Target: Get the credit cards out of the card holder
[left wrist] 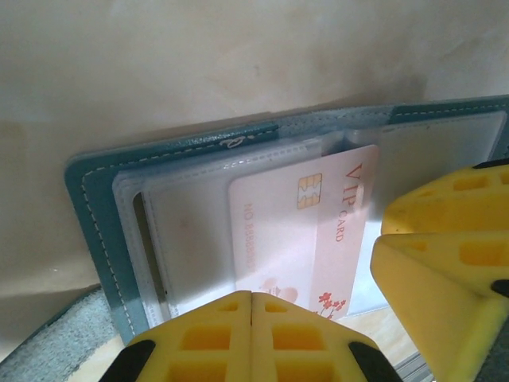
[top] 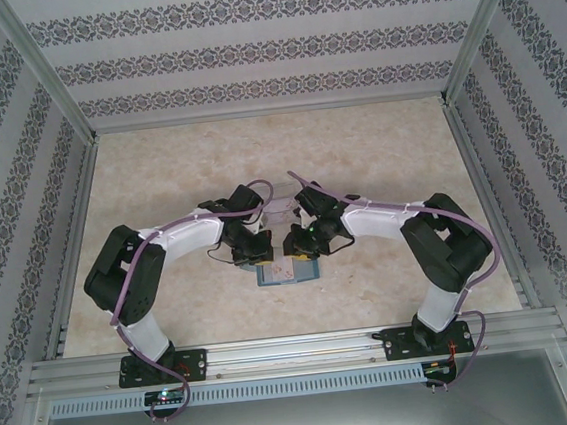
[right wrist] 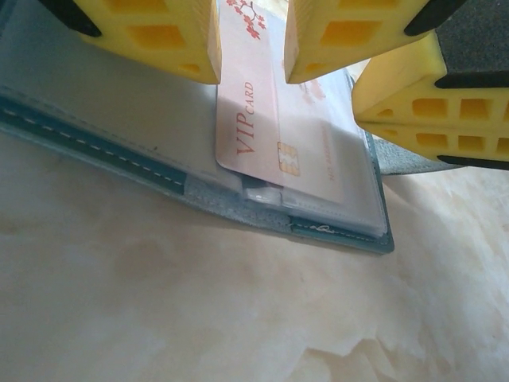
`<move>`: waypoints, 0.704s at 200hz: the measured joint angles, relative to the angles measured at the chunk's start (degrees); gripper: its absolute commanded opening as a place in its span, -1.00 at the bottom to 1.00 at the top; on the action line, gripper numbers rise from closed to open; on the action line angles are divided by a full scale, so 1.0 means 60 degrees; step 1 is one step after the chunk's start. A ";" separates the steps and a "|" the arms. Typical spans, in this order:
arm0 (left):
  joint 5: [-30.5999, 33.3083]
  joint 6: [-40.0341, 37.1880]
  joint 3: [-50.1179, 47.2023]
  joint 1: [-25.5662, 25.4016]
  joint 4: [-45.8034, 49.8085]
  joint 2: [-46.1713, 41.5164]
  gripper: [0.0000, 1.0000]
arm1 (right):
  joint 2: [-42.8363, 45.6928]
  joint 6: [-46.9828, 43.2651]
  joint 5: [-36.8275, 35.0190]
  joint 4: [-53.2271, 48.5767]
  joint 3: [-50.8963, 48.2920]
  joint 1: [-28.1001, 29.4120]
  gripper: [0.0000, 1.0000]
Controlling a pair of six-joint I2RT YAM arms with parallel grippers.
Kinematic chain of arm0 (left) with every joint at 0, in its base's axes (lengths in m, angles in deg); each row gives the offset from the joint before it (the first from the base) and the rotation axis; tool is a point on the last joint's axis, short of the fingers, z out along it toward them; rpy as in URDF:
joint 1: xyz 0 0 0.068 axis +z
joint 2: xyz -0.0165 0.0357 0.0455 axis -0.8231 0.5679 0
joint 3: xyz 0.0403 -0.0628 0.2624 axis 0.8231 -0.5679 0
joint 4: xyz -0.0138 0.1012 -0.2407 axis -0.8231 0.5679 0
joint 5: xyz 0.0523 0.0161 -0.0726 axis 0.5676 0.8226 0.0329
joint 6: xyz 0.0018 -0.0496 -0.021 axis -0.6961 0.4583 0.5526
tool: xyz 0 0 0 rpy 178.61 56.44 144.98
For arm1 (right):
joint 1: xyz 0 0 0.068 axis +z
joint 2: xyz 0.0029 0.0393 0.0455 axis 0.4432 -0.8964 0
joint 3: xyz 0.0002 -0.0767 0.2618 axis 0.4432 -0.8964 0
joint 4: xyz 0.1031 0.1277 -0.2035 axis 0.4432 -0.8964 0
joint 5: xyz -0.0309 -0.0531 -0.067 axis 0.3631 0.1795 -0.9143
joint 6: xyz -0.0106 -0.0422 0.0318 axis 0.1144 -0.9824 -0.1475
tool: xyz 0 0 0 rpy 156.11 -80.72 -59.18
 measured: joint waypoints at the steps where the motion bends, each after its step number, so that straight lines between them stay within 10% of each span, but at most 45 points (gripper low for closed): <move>1: 0.0000 0.0004 0.0000 0.0000 0.0000 0.0011 -0.98 | -0.0004 -0.0004 0.0004 0.0000 -0.0004 0.0000 -0.44; 141: 0.0120 -0.0219 0.0022 0.0000 0.0076 0.0339 -1.00 | -0.0313 0.0138 0.0984 0.1348 -0.0612 -0.0146 -0.48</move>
